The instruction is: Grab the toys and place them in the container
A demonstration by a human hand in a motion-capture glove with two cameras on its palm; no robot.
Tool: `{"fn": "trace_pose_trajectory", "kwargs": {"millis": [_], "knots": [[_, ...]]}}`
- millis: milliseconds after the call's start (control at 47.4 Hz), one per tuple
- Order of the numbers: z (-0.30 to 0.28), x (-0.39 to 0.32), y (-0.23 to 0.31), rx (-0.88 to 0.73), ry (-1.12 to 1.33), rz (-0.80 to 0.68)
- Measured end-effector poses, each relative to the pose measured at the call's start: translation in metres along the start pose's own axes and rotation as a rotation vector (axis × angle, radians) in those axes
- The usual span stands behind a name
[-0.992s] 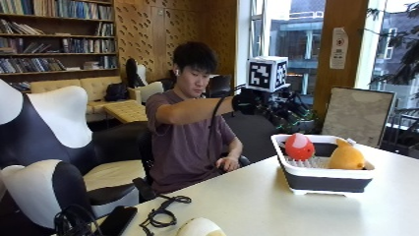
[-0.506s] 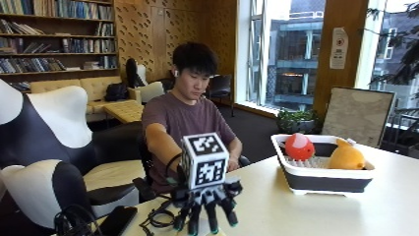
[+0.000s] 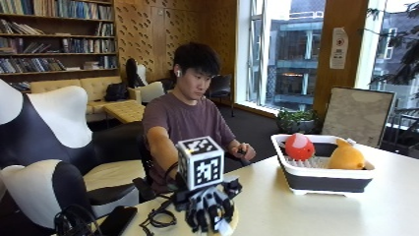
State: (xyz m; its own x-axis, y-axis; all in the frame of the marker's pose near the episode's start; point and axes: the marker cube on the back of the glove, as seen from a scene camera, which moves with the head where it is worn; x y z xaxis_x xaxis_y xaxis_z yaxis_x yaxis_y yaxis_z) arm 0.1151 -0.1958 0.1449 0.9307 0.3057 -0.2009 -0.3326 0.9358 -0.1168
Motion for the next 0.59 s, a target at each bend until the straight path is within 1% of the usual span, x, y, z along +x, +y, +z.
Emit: {"fn": "trace_pose_trajectory", "kwargs": {"millis": [169, 274, 338, 485, 591], "knots": [[-0.067, -0.050, 0.011, 0.025, 0.028, -0.075], [-0.125, -0.111, 0.026, 0.063, 0.034, -0.161], [-0.150, -0.149, 0.036, 0.085, 0.048, -0.218], [-0.184, -0.228, 0.059, 0.137, 0.080, -0.343], [-0.201, -0.301, 0.083, 0.167, 0.100, -0.437]]}}
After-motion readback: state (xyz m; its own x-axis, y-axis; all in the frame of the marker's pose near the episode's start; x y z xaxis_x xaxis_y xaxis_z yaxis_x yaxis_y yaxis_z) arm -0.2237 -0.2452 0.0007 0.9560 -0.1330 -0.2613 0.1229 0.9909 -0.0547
